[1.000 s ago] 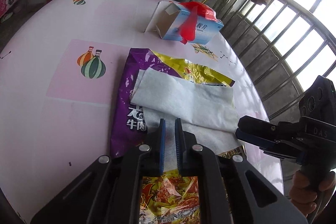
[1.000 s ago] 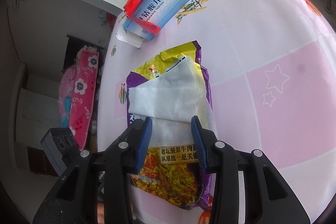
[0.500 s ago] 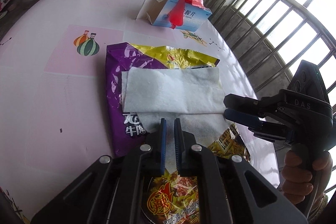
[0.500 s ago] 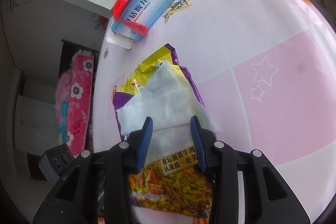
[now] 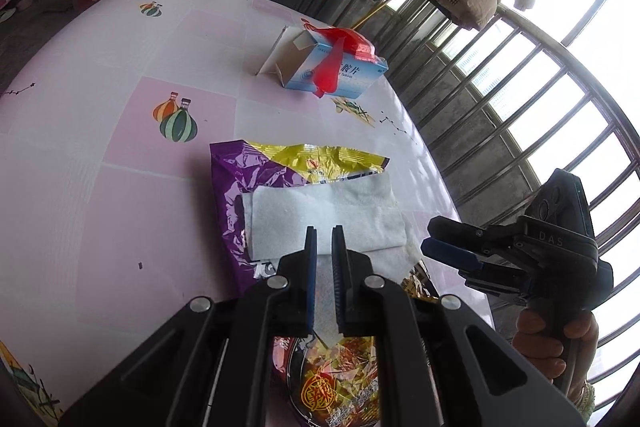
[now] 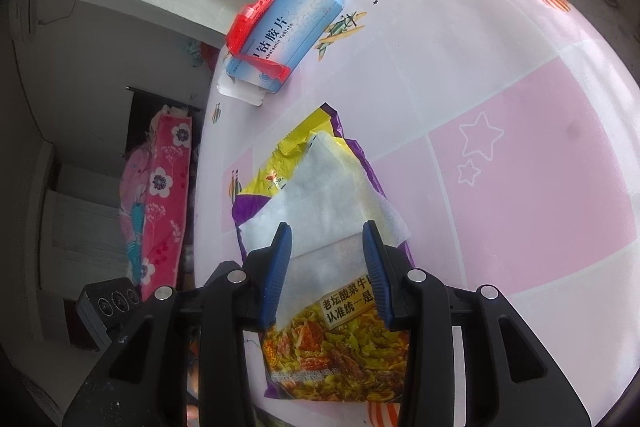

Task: Collect trash
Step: 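Close the left tool on the purple noodle bag edge, then grasp the white wipe with the right tool while the left tool holds the purple bag, then lift the purple bag and white wipe and carry them toward the wastebasket, then open both tools over the blue wastebasket, dropping the purple bag and wipe, then push the purple noodle bag down into the wastebasket with the right tool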

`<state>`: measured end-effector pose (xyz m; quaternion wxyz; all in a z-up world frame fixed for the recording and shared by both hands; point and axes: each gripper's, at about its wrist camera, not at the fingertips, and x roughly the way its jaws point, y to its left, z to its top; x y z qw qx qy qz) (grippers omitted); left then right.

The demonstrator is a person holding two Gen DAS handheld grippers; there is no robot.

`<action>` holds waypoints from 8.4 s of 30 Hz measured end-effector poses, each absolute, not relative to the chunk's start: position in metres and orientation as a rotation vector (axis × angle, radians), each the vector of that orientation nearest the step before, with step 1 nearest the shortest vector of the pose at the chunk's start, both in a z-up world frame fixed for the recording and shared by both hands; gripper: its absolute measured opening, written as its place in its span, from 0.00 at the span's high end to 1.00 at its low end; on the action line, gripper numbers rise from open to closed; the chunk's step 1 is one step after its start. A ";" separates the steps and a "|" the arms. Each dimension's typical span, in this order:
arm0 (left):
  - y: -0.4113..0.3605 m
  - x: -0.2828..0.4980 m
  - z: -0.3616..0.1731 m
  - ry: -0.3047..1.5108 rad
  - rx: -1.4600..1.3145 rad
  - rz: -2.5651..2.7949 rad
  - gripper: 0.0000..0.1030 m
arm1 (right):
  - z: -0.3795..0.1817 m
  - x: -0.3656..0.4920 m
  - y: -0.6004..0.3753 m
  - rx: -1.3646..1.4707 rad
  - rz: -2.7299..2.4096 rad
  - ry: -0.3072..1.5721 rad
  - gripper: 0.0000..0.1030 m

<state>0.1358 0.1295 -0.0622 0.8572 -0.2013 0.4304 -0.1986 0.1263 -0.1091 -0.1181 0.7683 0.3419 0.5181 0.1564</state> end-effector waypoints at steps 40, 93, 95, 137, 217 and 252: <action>0.115 0.157 -0.091 1.017 -0.383 -0.451 0.97 | -0.151 0.162 -0.100 0.757 0.228 1.108 0.99; 0.121 0.120 -0.075 0.968 -0.555 -0.572 0.99 | -0.139 0.132 -0.155 0.684 0.173 1.010 1.00; 0.122 0.118 -0.068 0.941 -0.550 -0.572 0.99 | -0.133 0.127 -0.165 0.706 0.165 0.988 1.00; -0.192 0.124 0.019 0.869 -0.078 -1.046 0.99 | -0.223 -0.119 -0.502 1.200 -0.743 0.545 1.00; -0.140 0.142 -0.015 0.955 0.032 -0.861 0.62 | -0.280 -0.114 -0.579 0.880 -1.013 0.772 0.35; -0.086 0.149 -0.010 0.933 -0.025 -0.723 0.53 | -0.452 0.022 -0.547 0.688 -0.803 1.508 0.99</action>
